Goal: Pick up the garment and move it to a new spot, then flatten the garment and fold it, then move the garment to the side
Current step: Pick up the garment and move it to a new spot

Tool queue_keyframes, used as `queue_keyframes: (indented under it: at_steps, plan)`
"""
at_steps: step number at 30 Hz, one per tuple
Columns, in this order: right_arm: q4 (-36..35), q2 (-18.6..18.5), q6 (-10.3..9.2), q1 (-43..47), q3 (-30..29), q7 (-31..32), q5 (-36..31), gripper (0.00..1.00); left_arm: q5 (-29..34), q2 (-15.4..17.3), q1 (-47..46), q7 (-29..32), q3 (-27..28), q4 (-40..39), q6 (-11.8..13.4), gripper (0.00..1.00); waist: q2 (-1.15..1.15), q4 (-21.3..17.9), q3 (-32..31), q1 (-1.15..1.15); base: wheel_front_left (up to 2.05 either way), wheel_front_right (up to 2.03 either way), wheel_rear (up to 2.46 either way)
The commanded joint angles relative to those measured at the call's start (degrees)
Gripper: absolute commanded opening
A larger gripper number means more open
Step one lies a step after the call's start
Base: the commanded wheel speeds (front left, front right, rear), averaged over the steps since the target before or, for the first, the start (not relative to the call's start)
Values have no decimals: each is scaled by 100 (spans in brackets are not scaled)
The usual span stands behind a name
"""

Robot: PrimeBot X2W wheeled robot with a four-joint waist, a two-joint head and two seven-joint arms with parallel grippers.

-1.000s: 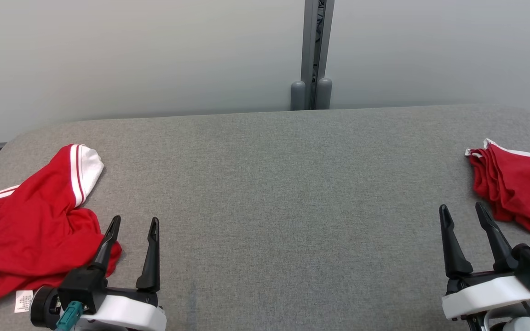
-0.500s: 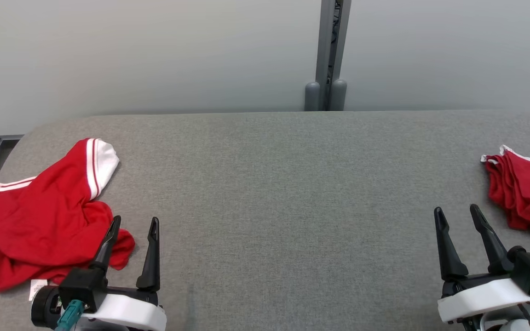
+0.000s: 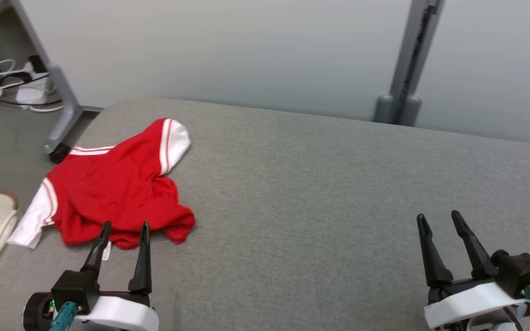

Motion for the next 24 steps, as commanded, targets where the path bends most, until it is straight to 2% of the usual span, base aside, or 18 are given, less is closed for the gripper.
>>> queue_keyframes:
  at_steps: [1, 10, 20, 24]
  plan:
    - [17, -13, 1, -19, 21, 2, 16, 100, -15, 27, 47, -9, 44, 14, -12, 100, 0, 224, -29, 0, 0, 0, 0]
    - [89, -7, 1, -8, 233, 2, 110, 100, 2, 33, 43, -9, 72, 59, -73, 100, 0, 646, -39, 0, 0, 0, 0]
    - [97, -19, 1, -11, 301, 2, 111, 100, -173, 27, -15, -2, 88, 193, -148, 100, 0, 677, -37, 0, 0, 0, 0]
    - [68, -45, 1, -64, 306, 2, 113, 100, -278, 171, -405, 312, 120, 355, -199, 100, 0, 671, 54, 0, 0, 0, 0]
